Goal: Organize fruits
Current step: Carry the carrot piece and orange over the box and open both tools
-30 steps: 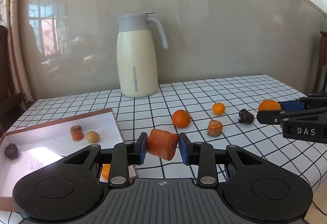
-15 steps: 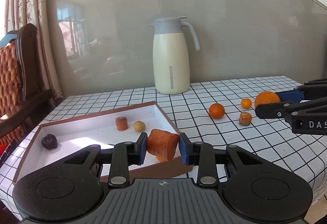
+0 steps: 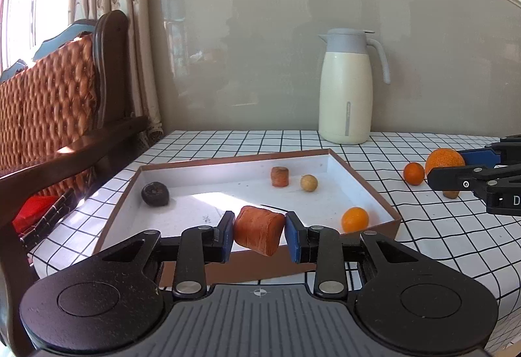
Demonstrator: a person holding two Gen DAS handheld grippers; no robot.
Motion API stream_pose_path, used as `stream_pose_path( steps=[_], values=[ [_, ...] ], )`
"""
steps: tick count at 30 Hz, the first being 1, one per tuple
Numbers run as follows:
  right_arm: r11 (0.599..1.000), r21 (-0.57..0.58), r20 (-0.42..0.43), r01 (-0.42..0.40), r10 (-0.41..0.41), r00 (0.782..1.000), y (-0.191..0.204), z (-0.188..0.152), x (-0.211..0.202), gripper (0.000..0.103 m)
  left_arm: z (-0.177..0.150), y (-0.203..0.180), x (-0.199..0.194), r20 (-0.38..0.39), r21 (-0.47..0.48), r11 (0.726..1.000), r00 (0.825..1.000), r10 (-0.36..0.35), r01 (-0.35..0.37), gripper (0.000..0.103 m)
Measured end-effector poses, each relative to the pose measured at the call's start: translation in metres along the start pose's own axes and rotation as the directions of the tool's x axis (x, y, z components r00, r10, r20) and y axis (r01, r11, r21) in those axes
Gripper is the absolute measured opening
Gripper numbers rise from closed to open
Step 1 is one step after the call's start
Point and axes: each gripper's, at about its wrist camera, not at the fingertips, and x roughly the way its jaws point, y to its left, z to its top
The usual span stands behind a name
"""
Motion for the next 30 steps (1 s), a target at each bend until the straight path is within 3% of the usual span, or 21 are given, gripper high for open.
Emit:
stream_pose_path(
  steps=[17, 30],
  values=[
    [1.000, -0.008, 0.029, -0.022, 0.022, 0.999, 0.024, 0.014, 0.024, 0.028, 0.001, 0.070, 0.000, 0.032, -0.095, 0.984, 0.988, 0.152, -0.148, 0.033],
    [1.000, 0.015, 0.046, 0.019, -0.020, 0.999, 0.033, 0.029, 0.055, 0.029, 0.011, 0.086, 0.022, 0.040, -0.115, 0.977, 0.982, 0.183, -0.177, 0.033]
  ],
)
